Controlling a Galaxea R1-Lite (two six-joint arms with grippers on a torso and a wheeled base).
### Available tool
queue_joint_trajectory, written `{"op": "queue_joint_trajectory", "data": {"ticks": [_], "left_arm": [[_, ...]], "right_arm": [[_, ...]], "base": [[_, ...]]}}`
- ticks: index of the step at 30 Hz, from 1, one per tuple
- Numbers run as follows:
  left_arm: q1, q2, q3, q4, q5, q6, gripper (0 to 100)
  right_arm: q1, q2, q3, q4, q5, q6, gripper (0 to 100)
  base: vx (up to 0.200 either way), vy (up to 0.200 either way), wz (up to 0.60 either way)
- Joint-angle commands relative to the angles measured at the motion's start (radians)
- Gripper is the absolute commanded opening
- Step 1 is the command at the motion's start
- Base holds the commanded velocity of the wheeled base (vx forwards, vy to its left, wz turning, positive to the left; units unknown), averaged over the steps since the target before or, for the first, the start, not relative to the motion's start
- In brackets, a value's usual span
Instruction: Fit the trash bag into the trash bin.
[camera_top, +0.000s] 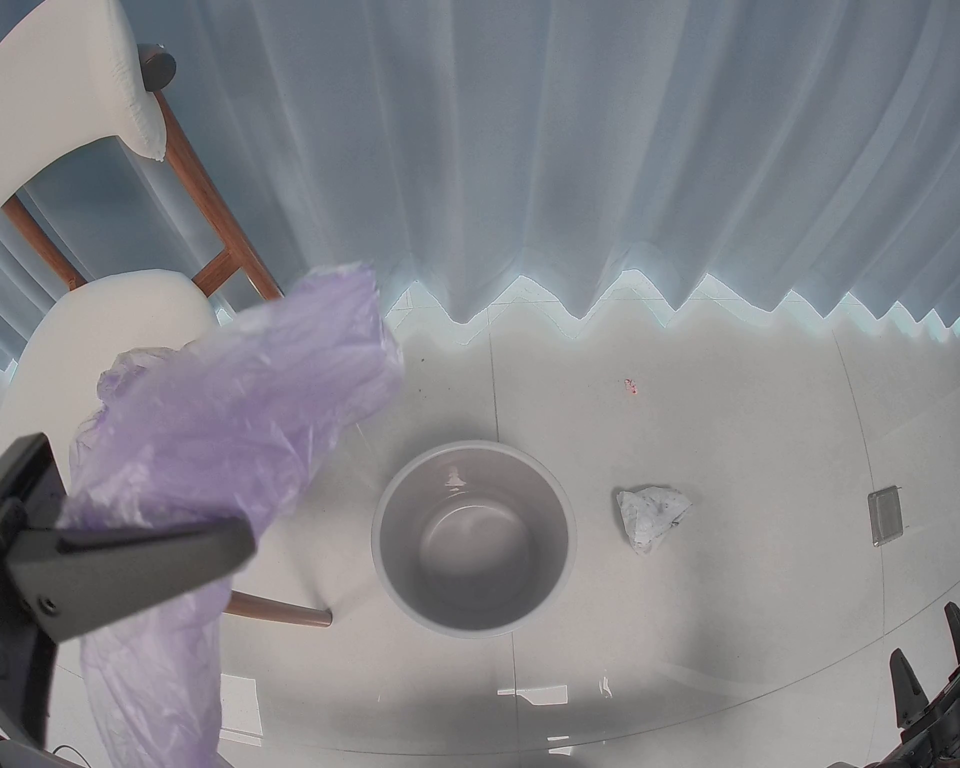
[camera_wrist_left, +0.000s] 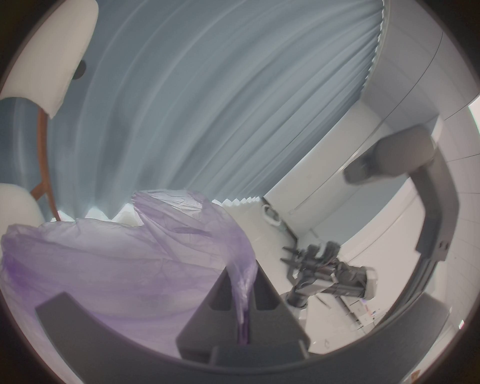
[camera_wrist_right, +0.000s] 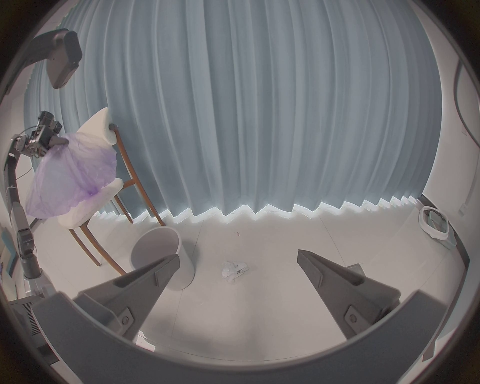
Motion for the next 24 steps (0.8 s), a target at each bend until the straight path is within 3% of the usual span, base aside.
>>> {"op": "queue_joint_trajectory", "data": {"ticks": [1, 8, 12, 16, 24], "left_arm": [[0.015, 0.002, -0.004, -0.131, -0.069, -0.044, 0], [0.081, 0.079, -0.003, -0.191, -0.084, -0.036, 0], [0.158, 0.127, 0.031, -0.260, -0.098, -0.041, 0], [0.215, 0.150, 0.086, -0.344, -0.189, -0.042, 0], [0.185, 0.183, 0.132, -0.390, -0.321, -0.067, 0]], "right_arm": [[-0.002, -0.018, 0.018, 0.000, 0.001, 0.000, 100], [-0.002, -0.018, 0.018, 0.000, 0.001, 0.000, 100], [-0.002, -0.018, 0.018, 0.000, 0.001, 0.000, 100], [-0.002, -0.018, 0.018, 0.000, 0.001, 0.000, 100], [-0.002, -0.018, 0.018, 0.000, 0.001, 0.000, 100]], "base": [[0.000, 0.000, 0.00], [0.000, 0.000, 0.00], [0.000, 0.000, 0.00], [0.000, 0.000, 0.00], [0.000, 0.000, 0.00]]}}
